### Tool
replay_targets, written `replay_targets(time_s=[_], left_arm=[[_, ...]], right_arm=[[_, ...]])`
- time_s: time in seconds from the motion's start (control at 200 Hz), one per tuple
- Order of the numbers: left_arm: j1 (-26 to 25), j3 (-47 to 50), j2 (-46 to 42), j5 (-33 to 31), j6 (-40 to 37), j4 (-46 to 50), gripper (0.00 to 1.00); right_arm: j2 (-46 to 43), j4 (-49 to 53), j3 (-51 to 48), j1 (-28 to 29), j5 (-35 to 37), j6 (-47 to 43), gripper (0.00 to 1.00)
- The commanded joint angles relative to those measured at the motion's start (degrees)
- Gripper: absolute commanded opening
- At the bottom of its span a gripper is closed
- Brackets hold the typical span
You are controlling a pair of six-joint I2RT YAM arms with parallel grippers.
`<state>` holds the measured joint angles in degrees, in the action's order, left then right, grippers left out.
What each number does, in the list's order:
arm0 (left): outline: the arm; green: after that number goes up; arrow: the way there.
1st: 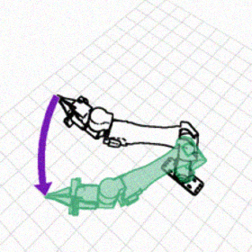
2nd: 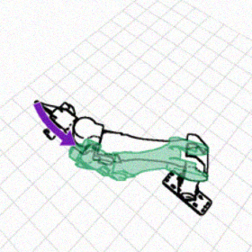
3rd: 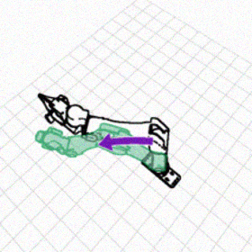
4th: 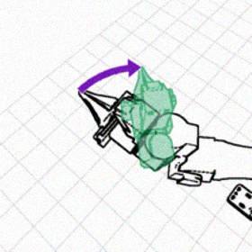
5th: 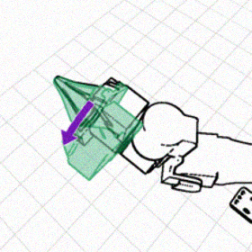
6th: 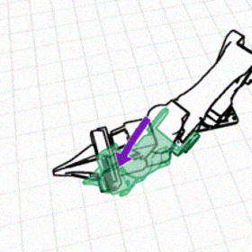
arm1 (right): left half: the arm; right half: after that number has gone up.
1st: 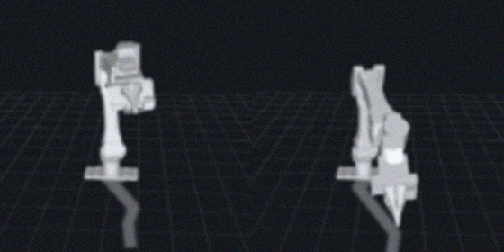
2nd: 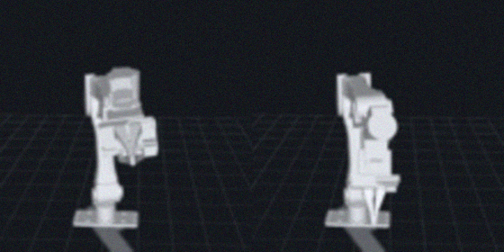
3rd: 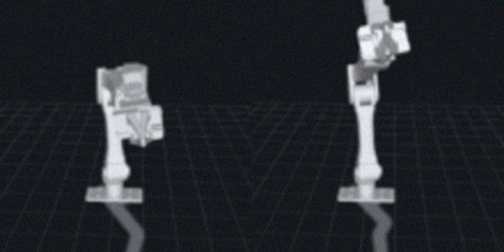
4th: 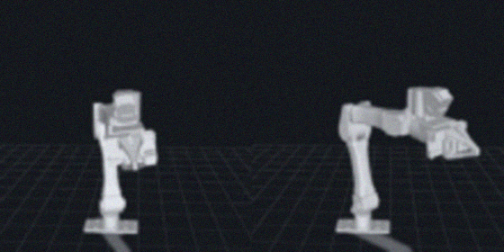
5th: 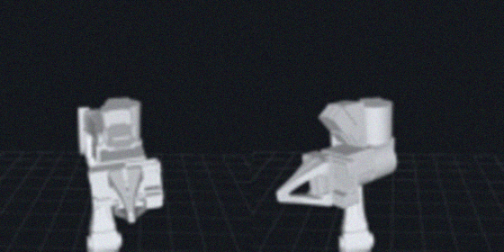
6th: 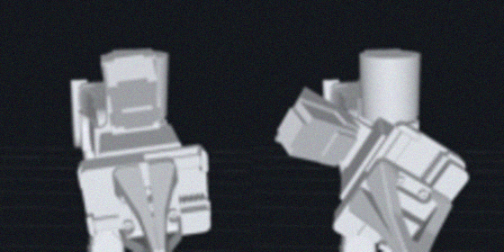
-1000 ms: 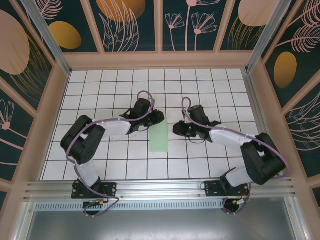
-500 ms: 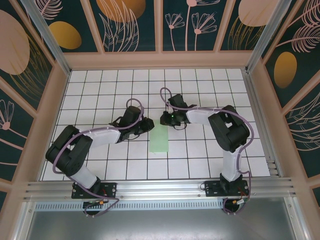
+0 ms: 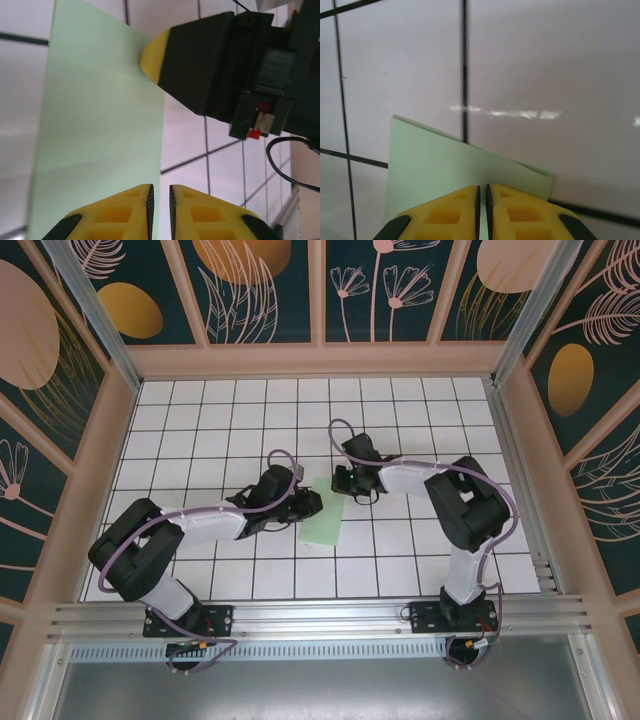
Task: Fold a paper plane with a square sheet of paper (pick it up from the middle)
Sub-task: Rotate the square sheet of paper at the center of the table, then fold the square sheet of paper in half at the center of the table.
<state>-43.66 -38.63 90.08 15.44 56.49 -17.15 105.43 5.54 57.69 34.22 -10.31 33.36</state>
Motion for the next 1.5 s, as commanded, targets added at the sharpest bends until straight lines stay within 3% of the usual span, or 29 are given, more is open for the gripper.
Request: replay_targets(time_s=[0.0,0.305,0.665,1.491], left_arm=[[-2.76,0.62,1.60,0.49,3.50,-3.65,0.18],[-7.22,2.23,4.69,-0.38,6.39,-4.32,0.08],[-8.69,2.60,7.22,-2.47,6.83,-2.38,0.03],[-8.68,5.86,10.55,-4.46,6.58,5.12,0.01]], right_arm=[[-5.24,-1.92,-3.83,-1.22,-0.45,3.78,0.14],[-14.53,-3.92,-10.93,-1.47,-8.99,-1.68,0.14],[-12.89,-5.88,-16.07,0.93,-14.95,-4.34,0.05],[-5.60,-2.83,-12.33,-2.56,-14.03,-7.45,0.04]])
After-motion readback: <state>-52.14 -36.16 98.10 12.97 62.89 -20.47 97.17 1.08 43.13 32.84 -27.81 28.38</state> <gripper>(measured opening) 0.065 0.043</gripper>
